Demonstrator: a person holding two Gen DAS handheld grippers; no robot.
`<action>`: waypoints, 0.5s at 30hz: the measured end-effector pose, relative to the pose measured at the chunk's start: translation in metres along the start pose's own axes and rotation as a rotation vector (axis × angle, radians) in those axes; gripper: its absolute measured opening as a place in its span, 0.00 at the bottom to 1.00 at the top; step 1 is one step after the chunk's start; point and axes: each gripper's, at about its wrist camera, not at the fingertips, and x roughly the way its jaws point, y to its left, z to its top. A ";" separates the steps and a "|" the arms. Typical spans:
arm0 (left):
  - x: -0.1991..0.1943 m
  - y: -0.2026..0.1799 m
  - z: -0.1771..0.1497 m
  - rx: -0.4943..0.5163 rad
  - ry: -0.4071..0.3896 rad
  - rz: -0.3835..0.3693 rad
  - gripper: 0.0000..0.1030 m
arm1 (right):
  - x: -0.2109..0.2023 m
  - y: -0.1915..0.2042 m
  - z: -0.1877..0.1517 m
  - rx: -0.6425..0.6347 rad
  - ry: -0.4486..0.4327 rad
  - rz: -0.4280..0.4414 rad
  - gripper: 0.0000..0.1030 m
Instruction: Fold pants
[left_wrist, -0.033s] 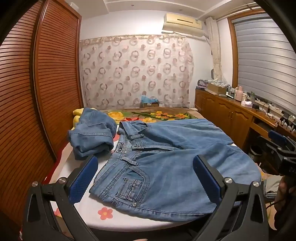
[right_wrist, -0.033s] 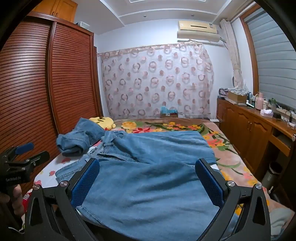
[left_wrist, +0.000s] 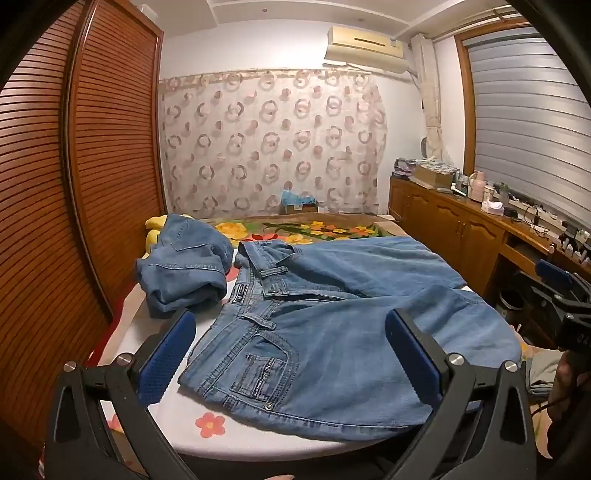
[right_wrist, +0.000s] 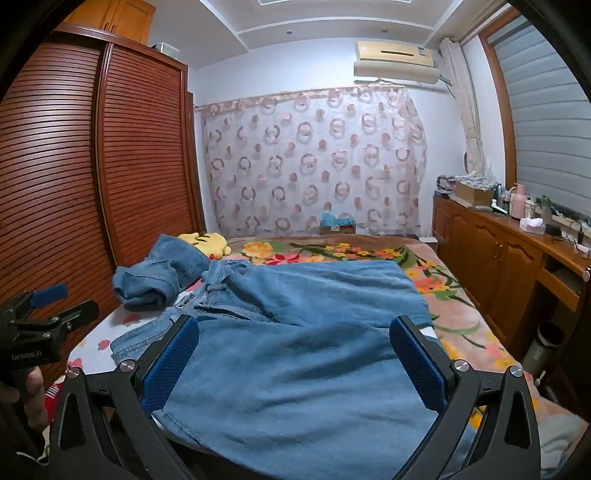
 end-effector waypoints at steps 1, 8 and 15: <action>-0.001 0.000 0.000 0.001 -0.001 -0.002 1.00 | 0.000 0.000 0.000 0.000 -0.007 0.000 1.00; 0.000 0.000 0.000 0.001 0.011 0.004 1.00 | -0.001 0.000 0.000 0.007 -0.009 0.000 1.00; 0.001 -0.002 0.000 0.006 0.014 0.006 1.00 | 0.001 0.000 0.001 -0.003 0.001 0.000 1.00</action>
